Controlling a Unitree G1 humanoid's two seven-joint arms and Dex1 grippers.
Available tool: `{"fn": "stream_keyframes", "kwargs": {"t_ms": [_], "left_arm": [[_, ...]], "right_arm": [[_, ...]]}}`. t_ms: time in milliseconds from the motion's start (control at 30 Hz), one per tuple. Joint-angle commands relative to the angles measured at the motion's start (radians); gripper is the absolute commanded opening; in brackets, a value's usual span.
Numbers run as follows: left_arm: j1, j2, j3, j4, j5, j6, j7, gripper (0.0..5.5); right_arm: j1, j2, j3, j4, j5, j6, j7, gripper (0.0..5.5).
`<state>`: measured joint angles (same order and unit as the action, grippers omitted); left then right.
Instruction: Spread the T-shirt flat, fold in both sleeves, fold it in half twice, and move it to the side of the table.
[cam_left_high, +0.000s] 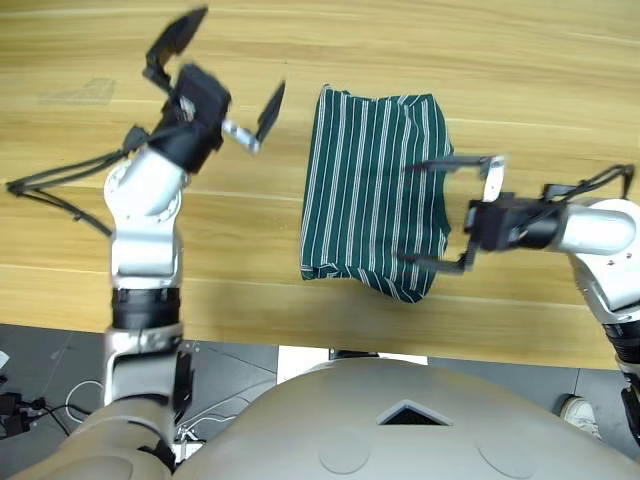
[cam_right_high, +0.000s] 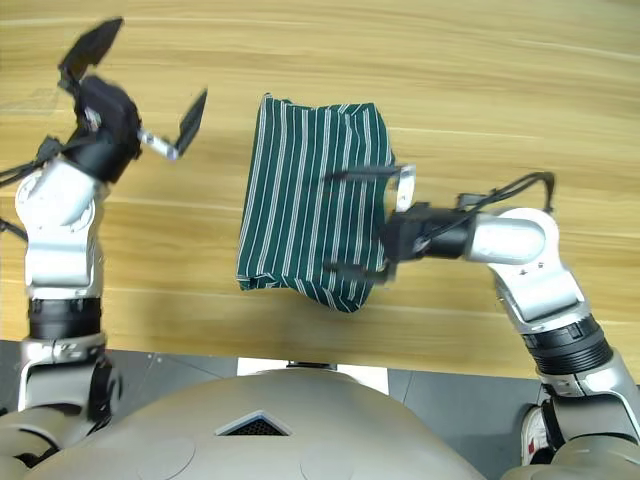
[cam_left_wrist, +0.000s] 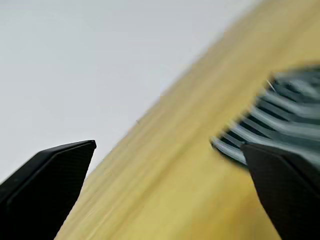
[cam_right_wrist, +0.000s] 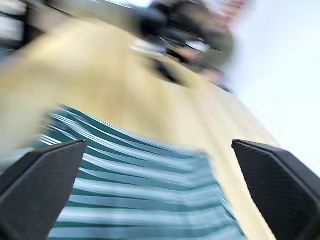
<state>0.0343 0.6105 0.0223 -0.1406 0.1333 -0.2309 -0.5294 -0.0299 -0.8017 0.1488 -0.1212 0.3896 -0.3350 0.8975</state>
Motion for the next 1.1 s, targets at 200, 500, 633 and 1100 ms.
{"fn": "stream_keyframes", "kwargs": {"t_ms": [200,500,633,1100], "left_arm": [[0.196,0.287,-0.05,-0.158,0.296,-0.341,-0.088,5.38],[0.203,0.317,-0.131,-0.109,0.381,-0.462,-0.08,5.38],[0.193,0.304,-0.158,-0.061,0.396,-0.486,-0.072,5.38],[0.04,0.2,-0.364,0.181,0.525,-0.575,0.037,5.38]], "right_arm": [[0.082,-0.028,-0.056,0.16,-0.258,-0.41,0.078,5.39],[0.099,-0.074,0.048,0.329,-0.418,-0.674,0.089,5.39],[0.105,-0.068,0.076,0.344,-0.421,-0.681,0.071,5.39],[-0.028,0.021,0.189,0.467,-0.473,-0.707,0.026,5.39]]}}
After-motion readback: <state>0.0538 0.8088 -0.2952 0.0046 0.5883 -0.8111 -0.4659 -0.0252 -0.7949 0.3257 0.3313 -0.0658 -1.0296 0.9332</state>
